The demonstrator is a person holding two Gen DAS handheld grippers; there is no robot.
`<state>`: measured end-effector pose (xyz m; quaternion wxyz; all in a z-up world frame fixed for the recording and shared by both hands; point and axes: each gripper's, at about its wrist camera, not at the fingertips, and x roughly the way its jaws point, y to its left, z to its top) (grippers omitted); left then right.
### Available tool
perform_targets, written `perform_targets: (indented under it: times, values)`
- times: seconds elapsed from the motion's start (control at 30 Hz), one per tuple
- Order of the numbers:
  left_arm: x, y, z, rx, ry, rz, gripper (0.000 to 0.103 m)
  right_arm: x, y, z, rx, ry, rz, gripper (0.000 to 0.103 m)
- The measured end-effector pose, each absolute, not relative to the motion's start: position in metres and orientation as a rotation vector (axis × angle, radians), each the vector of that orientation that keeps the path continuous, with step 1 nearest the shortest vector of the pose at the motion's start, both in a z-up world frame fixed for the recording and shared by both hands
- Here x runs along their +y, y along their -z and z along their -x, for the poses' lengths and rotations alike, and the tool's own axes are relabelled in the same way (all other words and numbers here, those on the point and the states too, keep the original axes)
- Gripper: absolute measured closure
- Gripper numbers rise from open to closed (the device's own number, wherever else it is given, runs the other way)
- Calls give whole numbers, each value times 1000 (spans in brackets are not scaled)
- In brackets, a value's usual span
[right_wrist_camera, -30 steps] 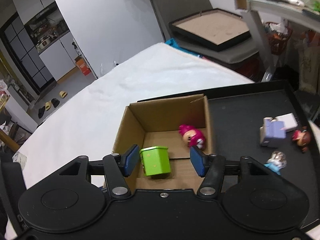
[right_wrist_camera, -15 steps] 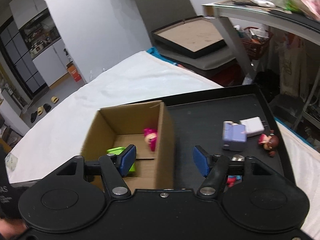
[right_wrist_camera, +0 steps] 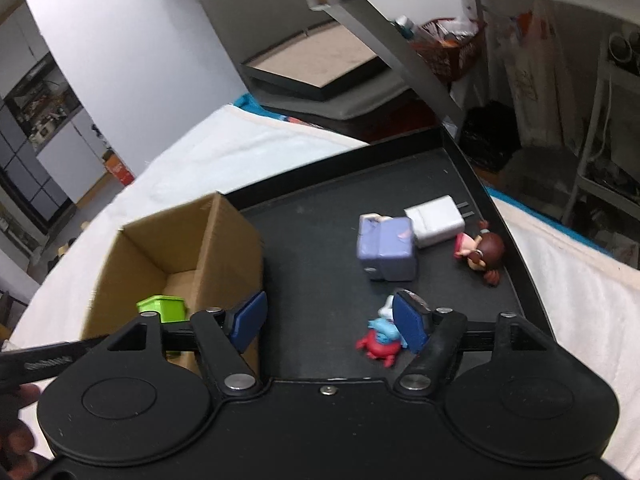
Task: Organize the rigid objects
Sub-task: 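Move the right gripper back to the blue-red figure with mug, then grasp the blue-red mug figure with the right gripper and carry it to the box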
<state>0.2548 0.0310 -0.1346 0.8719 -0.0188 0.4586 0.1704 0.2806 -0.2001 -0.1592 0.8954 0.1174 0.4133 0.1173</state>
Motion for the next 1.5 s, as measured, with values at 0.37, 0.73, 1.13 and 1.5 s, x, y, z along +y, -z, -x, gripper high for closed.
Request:
perform_targets:
  times: [0.37, 0.73, 1.13, 1.5]
  values:
    - [9, 138, -263, 984, -416, -34, 27, -210, 191, -298, 900, -181, -228, 20]
    - [-7, 128, -265, 984, -458, -75, 27, -195, 225, -309, 948, -140, -69, 26]
    - [-19, 116, -252, 974, -468, -96, 27, -214, 210, -301, 970, -185, -151, 55]
    - [-17, 113, -246, 977, -481, -98, 27, -220, 191, -293, 926, -204, -183, 55]
